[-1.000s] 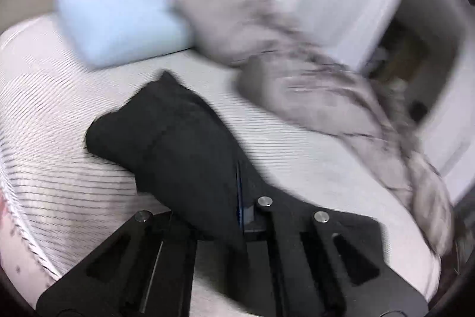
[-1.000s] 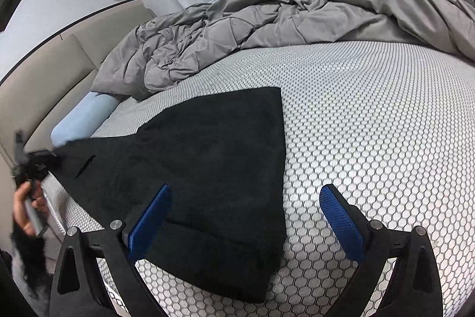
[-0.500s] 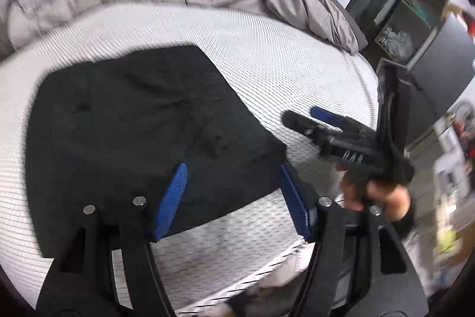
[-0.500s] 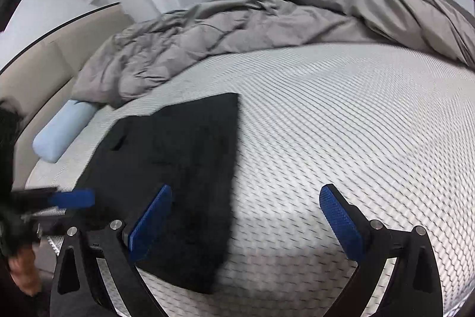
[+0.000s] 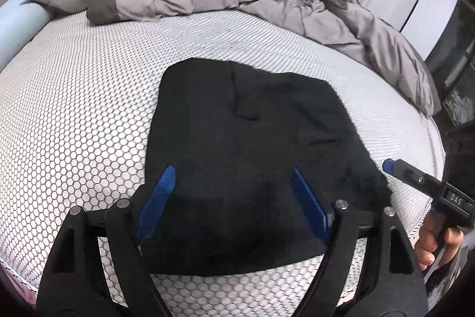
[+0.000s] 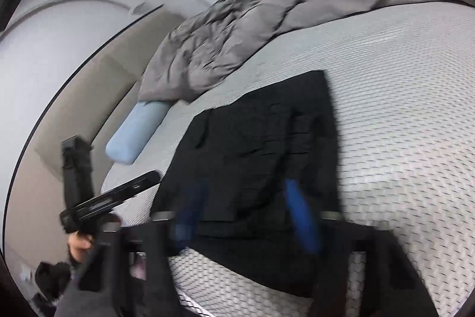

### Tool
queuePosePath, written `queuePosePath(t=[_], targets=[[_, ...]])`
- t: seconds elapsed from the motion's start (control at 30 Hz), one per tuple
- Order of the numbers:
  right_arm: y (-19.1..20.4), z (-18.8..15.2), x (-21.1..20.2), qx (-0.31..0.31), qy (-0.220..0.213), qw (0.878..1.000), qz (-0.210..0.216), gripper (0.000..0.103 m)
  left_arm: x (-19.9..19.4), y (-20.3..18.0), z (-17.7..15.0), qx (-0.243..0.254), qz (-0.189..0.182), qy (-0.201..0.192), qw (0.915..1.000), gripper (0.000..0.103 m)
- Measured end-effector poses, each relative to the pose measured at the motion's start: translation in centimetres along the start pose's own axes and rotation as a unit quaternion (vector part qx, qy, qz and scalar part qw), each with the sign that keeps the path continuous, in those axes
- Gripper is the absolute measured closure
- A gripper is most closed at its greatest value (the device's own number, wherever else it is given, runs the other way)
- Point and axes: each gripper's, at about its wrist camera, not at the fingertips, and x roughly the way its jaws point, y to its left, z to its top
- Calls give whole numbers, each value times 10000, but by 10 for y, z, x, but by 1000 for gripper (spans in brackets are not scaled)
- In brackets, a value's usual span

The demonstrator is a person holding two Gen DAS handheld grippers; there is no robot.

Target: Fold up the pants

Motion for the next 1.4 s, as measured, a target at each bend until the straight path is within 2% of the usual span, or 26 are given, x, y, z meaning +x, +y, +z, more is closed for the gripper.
queuePosePath(t=[0.1,0.27,0.37,0.4,0.43,0.47,0.5,0.53,0.67,0.77,0.87,0.9,0.97,1.03,1.07,1.17,1.33,1.4], targets=[[9,3,15,-72,162,9997,-180,60,3,14,-6,69,130,26,9999,25],[0,10,37,97,377,9973,-625,60,7,25,-10,227,210,-54,9995,25],[-6,11,52,214,556,9967,-549,60,3,23,-13,361,290,-93,9989,25],[-3,12,55,141,556,9970,-515,61,2,24,-13,407,320,-108,9986,25],[1,13,58,28,543,9971,-526,69,1,25,-12,438,345,-127,9984,25],[7,13,62,-147,506,9965,-655,76,-1,24,-11,456,354,-143,9982,25],[13,14,67,-363,426,9948,-855,88,-2,25,-10,466,374,-163,9981,25],[19,13,67,-506,343,9937,-944,91,-5,26,-8,473,388,-185,9980,25],[54,9,32,-1207,-316,9864,-1067,94,-19,28,-3,498,404,-401,9971,25],[51,1,14,-1184,-339,9840,-1288,93,-19,28,-6,495,413,-295,9975,25],[30,-10,32,-977,97,9763,-1928,87,-6,23,-11,752,557,-93,9956,25],[23,-11,40,-881,332,9763,-1949,85,-3,22,-12,806,618,-41,9948,25],[13,-9,33,-619,332,9838,-1651,78,1,21,-14,850,655,-1,9942,25],[7,-3,15,-399,112,9897,-1369,48,1,20,-15,867,622,-9,9943,25],[2,-1,6,-272,-24,9920,-1236,45,0,19,-15,893,607,-10,9942,25],[-11,1,-1,-25,52,9961,-877,44,1,17,-17,994,580,7,9934,25],[-30,6,32,304,695,9937,-830,41,4,19,-17,982,533,56,9937,23],[-29,7,39,153,779,9938,-783,38,4,20,-17,946,509,61,9942,23]])
